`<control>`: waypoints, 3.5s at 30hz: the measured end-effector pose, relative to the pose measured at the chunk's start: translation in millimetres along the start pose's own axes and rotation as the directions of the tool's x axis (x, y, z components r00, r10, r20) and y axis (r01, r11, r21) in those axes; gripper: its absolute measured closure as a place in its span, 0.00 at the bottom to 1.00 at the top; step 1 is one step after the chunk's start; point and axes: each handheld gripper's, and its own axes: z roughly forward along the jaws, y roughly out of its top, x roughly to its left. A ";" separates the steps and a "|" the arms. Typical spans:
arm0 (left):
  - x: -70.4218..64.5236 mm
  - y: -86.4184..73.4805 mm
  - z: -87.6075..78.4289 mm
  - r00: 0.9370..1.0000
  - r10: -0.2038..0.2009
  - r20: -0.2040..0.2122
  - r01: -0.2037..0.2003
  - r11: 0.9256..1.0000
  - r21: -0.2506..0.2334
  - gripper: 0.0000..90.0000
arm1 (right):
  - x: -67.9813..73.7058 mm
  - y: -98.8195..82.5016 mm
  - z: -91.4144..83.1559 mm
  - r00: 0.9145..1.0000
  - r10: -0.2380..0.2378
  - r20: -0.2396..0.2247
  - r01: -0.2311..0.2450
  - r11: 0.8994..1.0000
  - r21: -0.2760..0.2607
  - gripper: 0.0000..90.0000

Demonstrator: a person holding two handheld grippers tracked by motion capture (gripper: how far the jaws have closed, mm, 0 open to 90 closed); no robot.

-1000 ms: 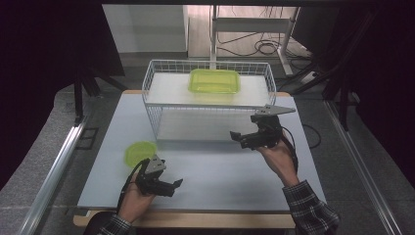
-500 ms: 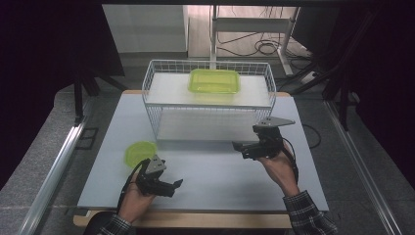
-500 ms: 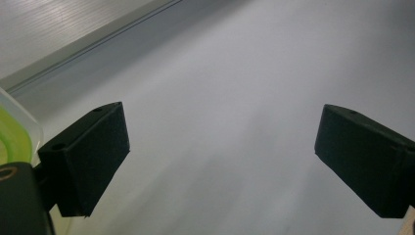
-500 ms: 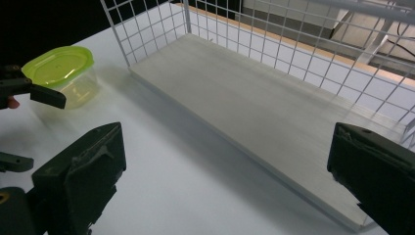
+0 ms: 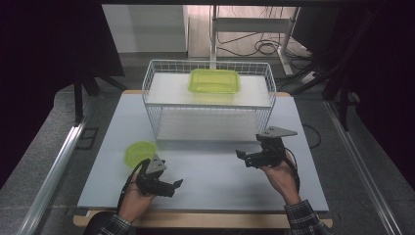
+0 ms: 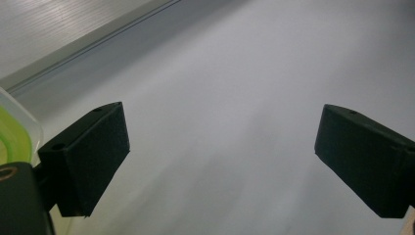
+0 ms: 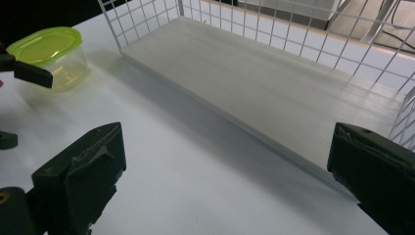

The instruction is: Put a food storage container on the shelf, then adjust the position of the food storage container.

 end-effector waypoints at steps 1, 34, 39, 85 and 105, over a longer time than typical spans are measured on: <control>0.0 -0.1 0.0 1.000 0.000 0.000 0.000 1.000 0.000 0.06 | 0.2 -1.6 -0.1 1.000 0.000 0.000 0.000 1.000 0.003 0.01; 14.5 5.0 -20.1 0.998 -0.048 -0.047 0.046 0.997 -0.056 0.08 | 0.2 -50.9 3.9 0.999 0.007 0.040 -0.010 0.998 0.063 0.01; 30.1 3.7 -31.8 0.995 -0.078 -0.060 0.074 0.995 -0.067 0.27 | -1.8 -54.5 6.1 0.999 0.011 0.035 -0.013 0.997 0.071 0.01; 123.6 -37.8 -52.6 0.902 -0.294 -0.315 0.284 0.956 -0.079 0.98 | 4.1 -72.7 31.5 1.000 -0.015 -0.019 0.018 0.989 0.145 0.03; 66.7 -1.1 -19.1 0.968 -0.182 -0.173 0.184 0.983 0.000 1.00 | 6.1 -73.3 33.2 0.999 -0.025 -0.022 0.028 0.987 0.160 0.03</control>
